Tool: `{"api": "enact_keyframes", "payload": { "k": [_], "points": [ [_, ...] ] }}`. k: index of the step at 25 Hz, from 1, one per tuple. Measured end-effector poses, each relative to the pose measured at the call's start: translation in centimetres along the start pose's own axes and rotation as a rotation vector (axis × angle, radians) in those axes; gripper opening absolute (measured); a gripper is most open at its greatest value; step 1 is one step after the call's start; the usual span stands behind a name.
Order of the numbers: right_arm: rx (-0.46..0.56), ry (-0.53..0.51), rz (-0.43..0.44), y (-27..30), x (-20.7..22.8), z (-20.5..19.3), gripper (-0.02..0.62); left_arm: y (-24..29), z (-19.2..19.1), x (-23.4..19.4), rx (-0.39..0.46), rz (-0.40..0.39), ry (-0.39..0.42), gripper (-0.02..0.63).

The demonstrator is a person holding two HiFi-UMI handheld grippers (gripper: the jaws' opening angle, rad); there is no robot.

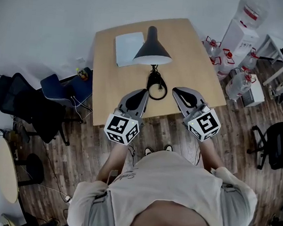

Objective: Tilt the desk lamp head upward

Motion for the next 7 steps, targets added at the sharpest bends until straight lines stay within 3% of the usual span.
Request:
{"api": "enact_keyframes", "payload": {
  "k": [7],
  "points": [
    [0.007,-0.014,0.004,0.23,-0.88,0.27,-0.003,-0.62,0.88,0.28,0.016,-0.003,0.011,0.016]
  ]
}}
Point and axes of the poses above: the fingertips, and each gripper's own axes: y forward along the fingers, x to its right, z out of its top, the point moved 3 cm from there along -y, backward along the fingers, and after that the axes turned 12 degrees about y, right-handed, at the moved point
